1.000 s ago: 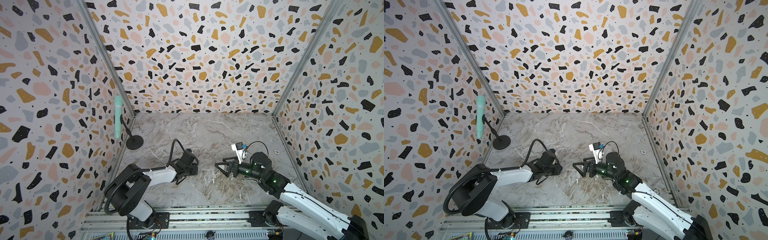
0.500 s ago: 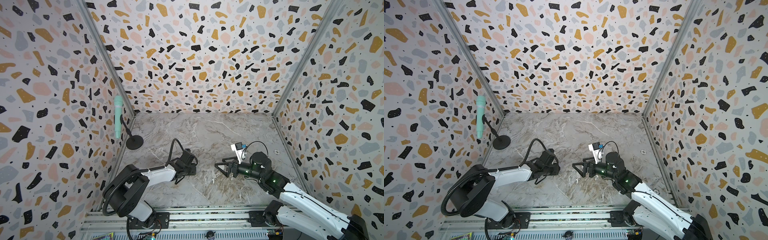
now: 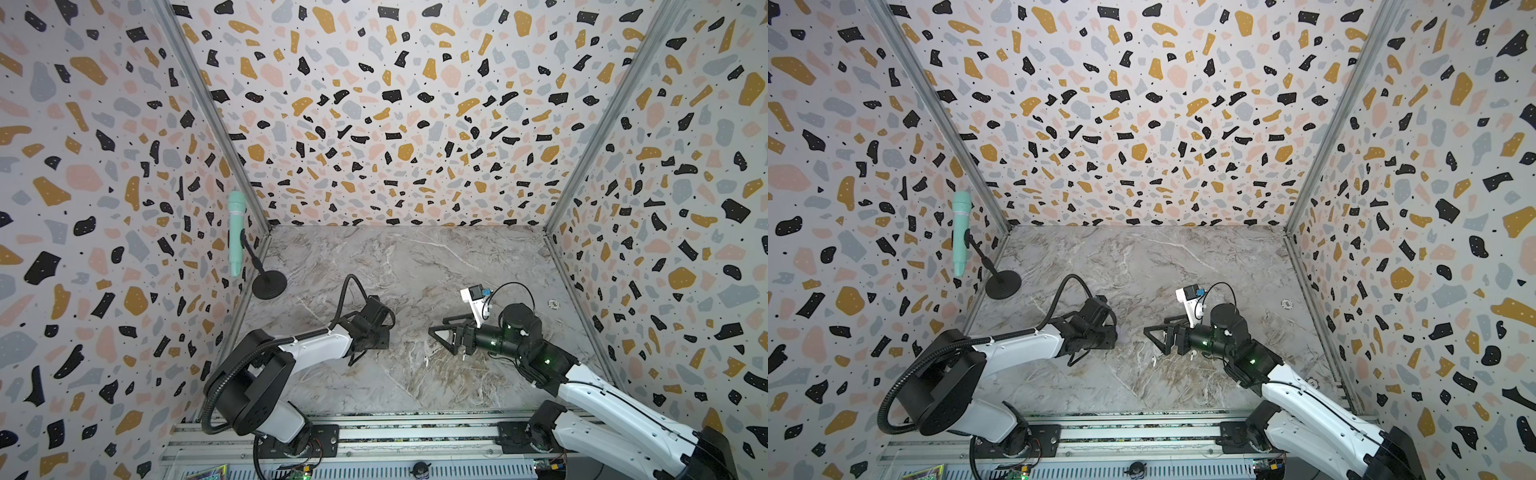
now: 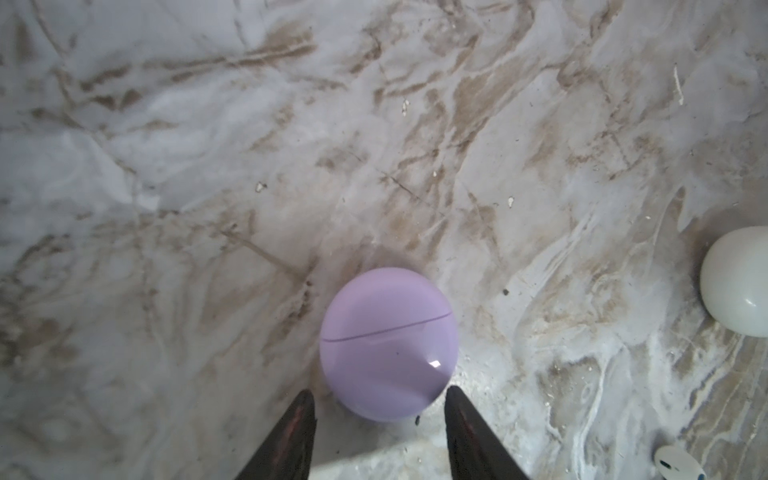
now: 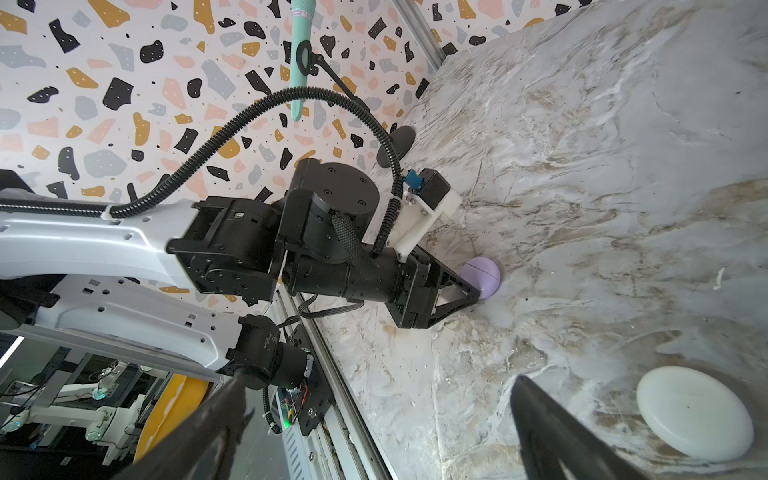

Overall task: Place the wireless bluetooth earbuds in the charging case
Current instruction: 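Set the lavender case on the table and open the left gripper, then move the left gripper over the white case and close on it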

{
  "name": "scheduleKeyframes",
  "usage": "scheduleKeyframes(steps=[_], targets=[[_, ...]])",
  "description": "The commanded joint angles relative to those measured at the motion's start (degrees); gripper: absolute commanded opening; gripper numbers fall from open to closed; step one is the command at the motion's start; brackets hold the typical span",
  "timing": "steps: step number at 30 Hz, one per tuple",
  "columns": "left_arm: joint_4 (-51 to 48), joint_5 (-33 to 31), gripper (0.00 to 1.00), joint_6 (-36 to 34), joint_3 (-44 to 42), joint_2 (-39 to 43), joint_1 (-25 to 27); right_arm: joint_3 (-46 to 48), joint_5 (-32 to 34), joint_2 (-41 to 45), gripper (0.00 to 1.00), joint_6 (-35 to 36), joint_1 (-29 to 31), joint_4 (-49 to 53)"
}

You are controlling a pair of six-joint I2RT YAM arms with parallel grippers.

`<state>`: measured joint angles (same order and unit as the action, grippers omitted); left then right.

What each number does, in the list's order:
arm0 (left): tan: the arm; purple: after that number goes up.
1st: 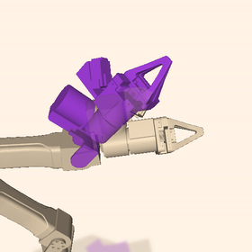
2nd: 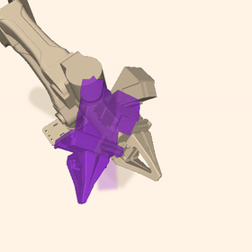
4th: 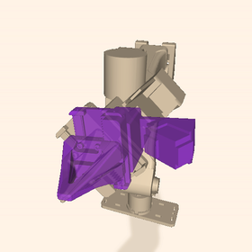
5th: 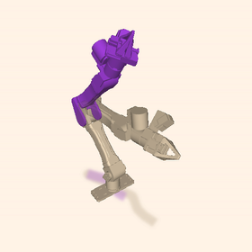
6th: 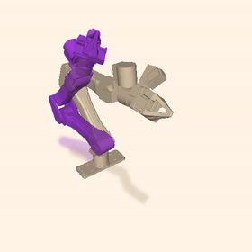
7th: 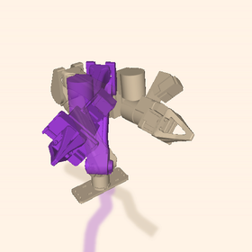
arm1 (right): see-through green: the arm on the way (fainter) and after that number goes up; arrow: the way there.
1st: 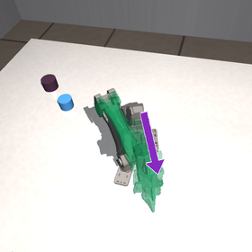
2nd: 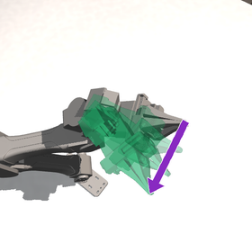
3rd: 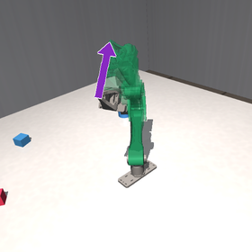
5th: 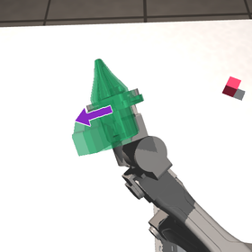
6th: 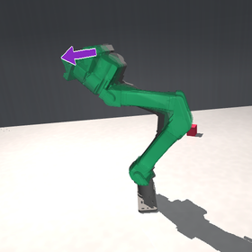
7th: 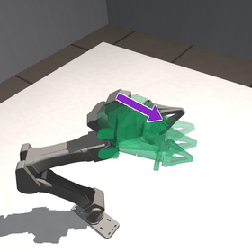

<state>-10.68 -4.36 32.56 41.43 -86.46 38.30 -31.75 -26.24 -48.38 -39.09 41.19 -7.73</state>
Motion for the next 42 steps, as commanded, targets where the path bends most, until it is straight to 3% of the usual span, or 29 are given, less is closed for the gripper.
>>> scheduleKeyframes(steps=[1, 4, 5, 7, 9, 14, 15, 16, 22, 27, 31, 38, 42], targets=[[-3.70, -2.28, 0.53, -2.34, 3.15, 1.52, -0.34, 0.02, -0.75, 0.63, 0.99, -0.37, -0.23, -1.17], [-7.24, -2.37, 0.55, -3.02, 6.59, 3.50, -0.36, -0.07, -0.65, 0.44, 0.99, -0.46, -0.23, -0.58], [-7.99, -1.91, 0.64, -3.02, 7.38, 4.32, -0.34, 0.01, -0.61, 0.38, 0.99, -0.45, -0.22, -0.41], [-10.60, -1.90, 0.66, -3.22, 9.31, 6.66, -0.34, 0.02, -0.25, 0.61, 0.99, -0.35, -0.23, 0.83], [-13.11, -3.01, 0.67, -3.58, 10.94, 9.34, -0.34, -0.70, 1.71, 1.34, 0.99, 0.16, -0.32, 3.99], [-15.23, -4.26, 0.82, -4.00, 13.87, 15.37, -0.25, -2.49, 8.15, 2.92, 0.99, 2.03, -1.79, 12.86], [-14.15, -4.29, 0.87, -3.16, 13.41, 16.89, -0.16, -3.20, 8.52, 2.41, 0.99, 2.51, -2.68, 15.35], [-12.46, -4.21, 1.00, -1.78, 12.54, 18.43, -0.01, -4.13, 8.47, 1.54, 0.99, 3.63, -3.87, 17.99], [-1.65, -7.06, 1.00, 10.31, 5.71, 21.31, 6.65, -9.35, 11.46, -2.54, 0.99, 7.69, -12.19, 30.52], [-0.84, -8.80, 1.00, 22.10, 6.92, 15.78, 10.66, -10.03, 12.18, -7.44, 0.99, 9.56, -14.54, 32.31], [1.50, -14.55, 1.00, 29.26, 9.73, 9.24, 17.62, -12.16, 15.91, -7.14, 0.99, 9.74, -15.88, 33.50], [-17.04, -16.74, 1.00, 36.24, 31.51, -10.46, 22.41, -16.99, 18.94, -5.08, 0.99, 10.11, -19.60, 37.29], [-22.49, -15.97, 1.00, 37.49, 40.26, -18.11, 22.95, -18.48, 20.21, -2.75, 0.99, 10.00, -20.18, 38.70]])
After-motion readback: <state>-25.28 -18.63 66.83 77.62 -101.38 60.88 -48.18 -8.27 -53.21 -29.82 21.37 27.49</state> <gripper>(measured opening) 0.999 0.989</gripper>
